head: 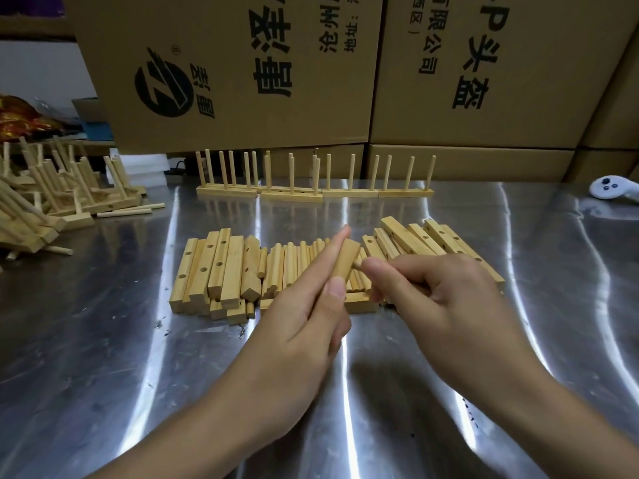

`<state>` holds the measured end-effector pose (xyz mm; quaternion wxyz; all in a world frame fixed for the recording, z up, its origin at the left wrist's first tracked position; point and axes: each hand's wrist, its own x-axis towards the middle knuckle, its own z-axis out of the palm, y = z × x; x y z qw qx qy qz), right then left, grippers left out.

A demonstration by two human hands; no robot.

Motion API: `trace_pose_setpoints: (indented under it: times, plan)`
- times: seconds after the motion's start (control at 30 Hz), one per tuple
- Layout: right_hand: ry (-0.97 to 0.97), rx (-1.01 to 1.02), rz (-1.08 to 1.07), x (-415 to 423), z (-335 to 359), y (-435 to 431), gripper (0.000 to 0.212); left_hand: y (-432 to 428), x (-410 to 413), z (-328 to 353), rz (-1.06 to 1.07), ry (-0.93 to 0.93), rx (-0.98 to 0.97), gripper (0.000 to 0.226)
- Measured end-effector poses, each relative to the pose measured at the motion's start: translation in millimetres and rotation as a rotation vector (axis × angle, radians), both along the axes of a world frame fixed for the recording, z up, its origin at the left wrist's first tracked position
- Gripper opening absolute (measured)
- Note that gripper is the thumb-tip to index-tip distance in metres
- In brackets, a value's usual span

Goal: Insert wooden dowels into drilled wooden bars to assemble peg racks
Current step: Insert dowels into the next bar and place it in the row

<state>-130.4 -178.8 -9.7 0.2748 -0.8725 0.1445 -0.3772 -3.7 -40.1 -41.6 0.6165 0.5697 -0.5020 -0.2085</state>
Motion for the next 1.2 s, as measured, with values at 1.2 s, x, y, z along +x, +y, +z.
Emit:
trace_pose_setpoints:
  times: [1.2]
  plan:
    - [0.328, -0.293, -0.299, 24.0, -31.0, -28.3, 0.028, -4.3, 22.5, 8.6, -0.076, 0.94, -0.174, 0.027]
